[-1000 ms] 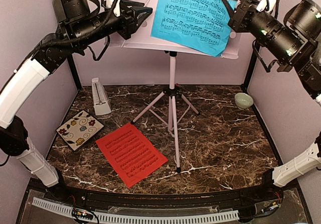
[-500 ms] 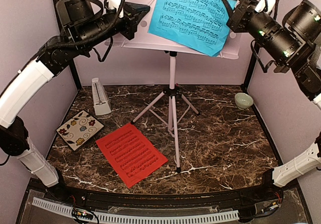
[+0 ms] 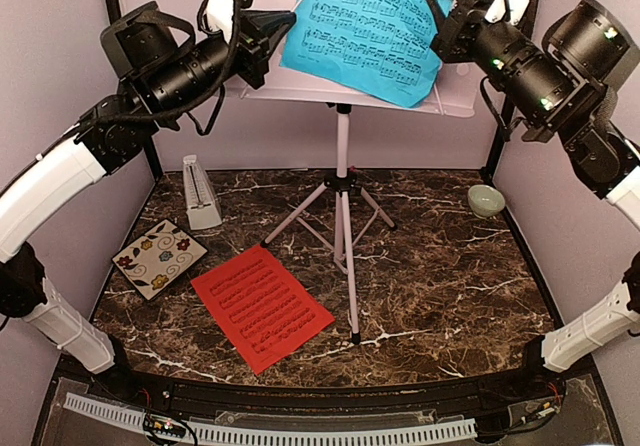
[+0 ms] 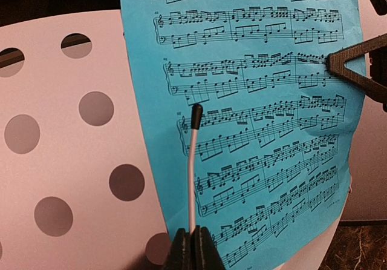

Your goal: Set up the instrument practice props

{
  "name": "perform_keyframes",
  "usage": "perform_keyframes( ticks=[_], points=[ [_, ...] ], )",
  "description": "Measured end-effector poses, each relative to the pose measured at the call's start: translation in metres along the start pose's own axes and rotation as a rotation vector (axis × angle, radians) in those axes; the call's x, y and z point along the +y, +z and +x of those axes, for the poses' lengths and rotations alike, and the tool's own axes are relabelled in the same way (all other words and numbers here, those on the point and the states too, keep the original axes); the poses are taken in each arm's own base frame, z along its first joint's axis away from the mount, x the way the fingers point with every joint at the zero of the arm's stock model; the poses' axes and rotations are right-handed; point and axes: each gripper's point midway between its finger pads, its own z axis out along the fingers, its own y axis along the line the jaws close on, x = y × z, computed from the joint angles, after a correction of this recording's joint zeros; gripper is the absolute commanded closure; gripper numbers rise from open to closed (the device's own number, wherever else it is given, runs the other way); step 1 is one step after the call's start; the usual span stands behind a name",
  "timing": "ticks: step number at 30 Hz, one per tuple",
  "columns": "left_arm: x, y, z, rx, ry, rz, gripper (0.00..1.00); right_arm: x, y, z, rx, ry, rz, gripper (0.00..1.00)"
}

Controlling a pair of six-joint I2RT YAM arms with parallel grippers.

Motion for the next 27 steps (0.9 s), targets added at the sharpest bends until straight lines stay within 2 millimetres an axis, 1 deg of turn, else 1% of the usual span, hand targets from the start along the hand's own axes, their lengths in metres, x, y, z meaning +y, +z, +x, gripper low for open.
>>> perform_keyframes(
  ticks=[3, 7, 14, 19, 22, 27],
  points=[
    [-0.002, -0.004, -0.002, -0.027, 0.003, 0.006, 1.0, 0.009, 0.009, 0.006, 0.009, -0.017, -0.008, 1.0],
    [-0.004, -0.004, -0.003, -0.045, 0.01, 0.013, 1.0, 0.02, 0.016, 0.013, 0.016, -0.041, -0.033, 1.0],
    [-0.008, -0.004, -0.005, -0.065, 0.021, 0.033, 1.0, 0.036, 0.025, 0.011, -0.021, -0.07, -0.098, 1.0],
    [-0.01, -0.004, -0.005, -0.07, 0.035, 0.044, 1.0, 0.053, 0.04, 0.015, -0.043, -0.096, -0.144, 1.0],
    [-0.011, -0.005, -0.006, -0.074, 0.039, 0.046, 1.0, 0.057, 0.049, 0.018, -0.049, -0.102, -0.164, 1.0],
    [-0.011, -0.007, -0.008, -0.079, 0.039, 0.054, 1.0, 0.055, 0.057, 0.021, -0.053, -0.079, -0.193, 1.0]
  ],
)
